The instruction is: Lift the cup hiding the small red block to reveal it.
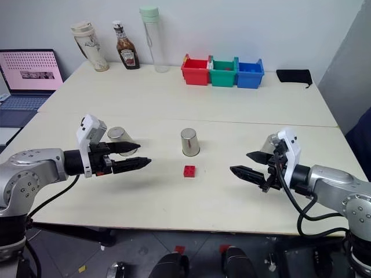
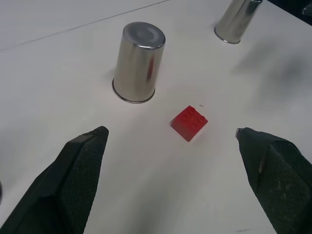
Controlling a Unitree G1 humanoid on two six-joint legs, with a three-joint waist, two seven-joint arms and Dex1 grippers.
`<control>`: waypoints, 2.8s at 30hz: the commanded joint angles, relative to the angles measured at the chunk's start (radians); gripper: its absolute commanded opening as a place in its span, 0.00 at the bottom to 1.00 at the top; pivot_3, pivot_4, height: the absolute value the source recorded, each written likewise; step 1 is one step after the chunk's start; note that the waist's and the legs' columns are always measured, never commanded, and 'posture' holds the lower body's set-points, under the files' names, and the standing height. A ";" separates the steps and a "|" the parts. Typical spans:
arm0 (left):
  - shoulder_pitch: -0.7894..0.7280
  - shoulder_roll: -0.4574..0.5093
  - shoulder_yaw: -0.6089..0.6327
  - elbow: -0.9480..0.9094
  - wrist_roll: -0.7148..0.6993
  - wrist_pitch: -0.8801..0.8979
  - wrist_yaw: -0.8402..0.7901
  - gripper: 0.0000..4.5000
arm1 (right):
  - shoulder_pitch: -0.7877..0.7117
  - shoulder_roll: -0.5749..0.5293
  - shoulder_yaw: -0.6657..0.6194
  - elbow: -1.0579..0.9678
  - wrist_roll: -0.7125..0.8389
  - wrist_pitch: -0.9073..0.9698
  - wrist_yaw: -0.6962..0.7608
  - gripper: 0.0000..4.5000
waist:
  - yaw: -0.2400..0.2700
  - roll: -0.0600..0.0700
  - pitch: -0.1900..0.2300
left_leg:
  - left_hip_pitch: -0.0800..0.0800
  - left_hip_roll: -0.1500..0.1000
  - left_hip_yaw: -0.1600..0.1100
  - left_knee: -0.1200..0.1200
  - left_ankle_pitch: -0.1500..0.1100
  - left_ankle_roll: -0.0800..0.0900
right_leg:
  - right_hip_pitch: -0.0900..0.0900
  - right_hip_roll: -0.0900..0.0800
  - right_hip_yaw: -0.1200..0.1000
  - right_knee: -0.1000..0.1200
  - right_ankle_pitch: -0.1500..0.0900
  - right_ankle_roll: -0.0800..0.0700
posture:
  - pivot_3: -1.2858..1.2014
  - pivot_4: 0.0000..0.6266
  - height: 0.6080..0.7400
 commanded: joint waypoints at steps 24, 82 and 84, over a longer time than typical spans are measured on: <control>0.067 0.037 0.029 -0.046 0.006 -0.058 -0.027 0.99 | -0.035 -0.021 0.025 -0.002 0.020 -0.038 0.008 1.00 | 0.000 0.000 0.000 | 0.000 0.000 0.000 0.001 0.000 0.000 | 0.001 0.000 0.000 0.001 0.000 0.000 | 0.52 0.24 1.00; 0.264 0.039 0.271 -0.028 0.116 -0.187 0.092 0.99 | -0.077 -0.009 0.206 -0.008 -0.124 -0.128 0.140 1.00 | 0.000 0.000 0.000 | 0.001 0.002 0.000 0.001 0.000 0.000 | 0.000 -0.002 0.000 0.002 0.000 0.000 | 0.52 0.24 1.00; 0.280 0.014 0.309 -0.029 0.122 -0.203 0.131 0.99 | -0.105 0.017 0.220 0.004 -0.129 -0.138 0.140 1.00 | 0.000 0.000 0.000 | 0.001 0.002 0.000 0.002 0.000 0.000 | 0.000 -0.003 0.000 0.002 0.000 0.000 | 0.52 0.24 1.00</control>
